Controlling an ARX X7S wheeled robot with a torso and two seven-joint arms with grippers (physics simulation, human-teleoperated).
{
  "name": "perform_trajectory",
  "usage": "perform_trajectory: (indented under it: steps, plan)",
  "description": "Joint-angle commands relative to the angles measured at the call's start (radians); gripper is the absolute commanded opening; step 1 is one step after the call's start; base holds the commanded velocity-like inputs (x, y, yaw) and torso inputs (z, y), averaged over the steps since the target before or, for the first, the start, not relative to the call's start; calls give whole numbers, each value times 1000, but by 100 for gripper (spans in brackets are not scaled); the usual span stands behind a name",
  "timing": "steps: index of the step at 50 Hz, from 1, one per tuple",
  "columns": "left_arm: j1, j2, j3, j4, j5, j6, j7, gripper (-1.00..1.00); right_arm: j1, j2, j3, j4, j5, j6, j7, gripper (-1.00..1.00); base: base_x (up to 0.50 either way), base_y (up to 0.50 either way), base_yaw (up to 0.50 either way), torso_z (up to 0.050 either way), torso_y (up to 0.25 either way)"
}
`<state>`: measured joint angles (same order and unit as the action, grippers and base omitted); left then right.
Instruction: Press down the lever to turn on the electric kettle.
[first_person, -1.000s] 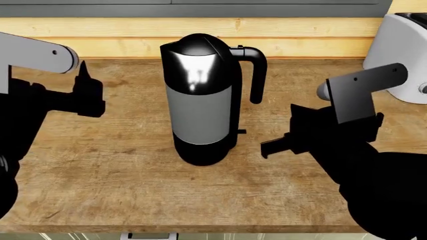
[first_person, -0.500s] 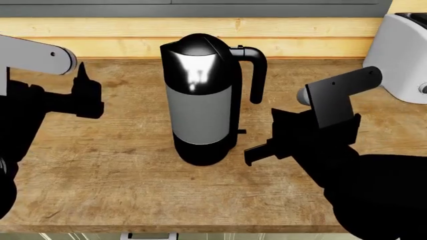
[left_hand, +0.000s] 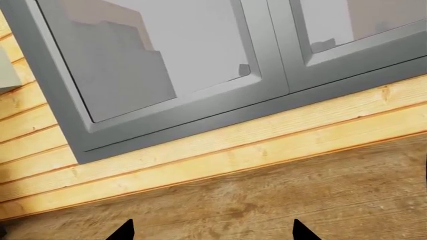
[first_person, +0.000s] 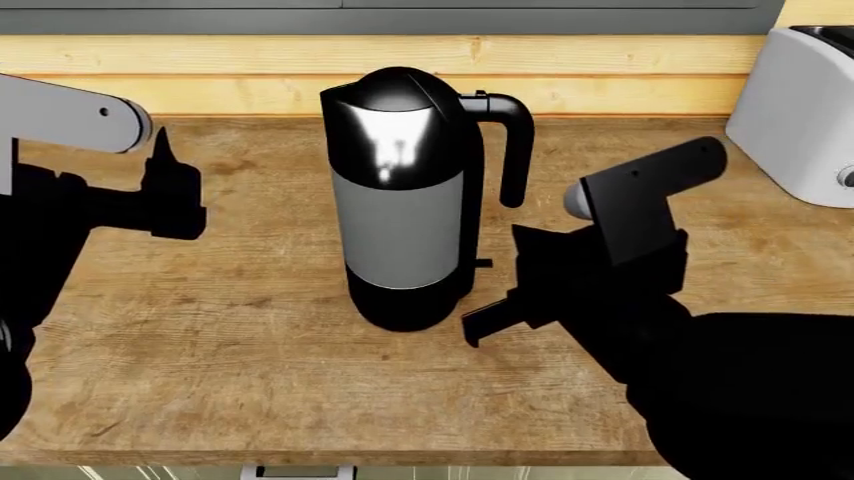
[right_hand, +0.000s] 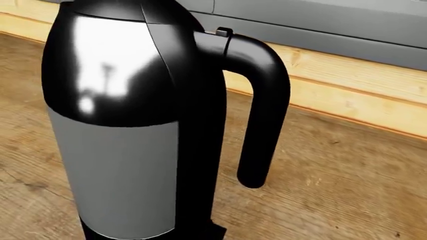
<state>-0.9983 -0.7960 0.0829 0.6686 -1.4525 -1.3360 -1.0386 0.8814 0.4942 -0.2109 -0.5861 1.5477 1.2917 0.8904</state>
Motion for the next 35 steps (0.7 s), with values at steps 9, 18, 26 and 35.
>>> perform_trajectory:
  steps: [9,18,26,35]
  plan:
    - [0,-9,11,-2,-4,15,-6,100,-12,14,-11,10,-45,-26,-46,-100,0,0,0,0,0]
    - [9,-16,12,1,-5,24,-5,100,-44,31,-6,1,-52,-39,-39,-100,0,0,0,0,0]
    - [11,-21,12,0,-3,33,-3,100,-40,12,-35,19,-79,-45,-68,-100,0,0,0,0,0]
    - [21,-25,15,0,6,44,4,100,-23,-6,-64,51,-145,-69,-141,-100,0,0,0,0,0]
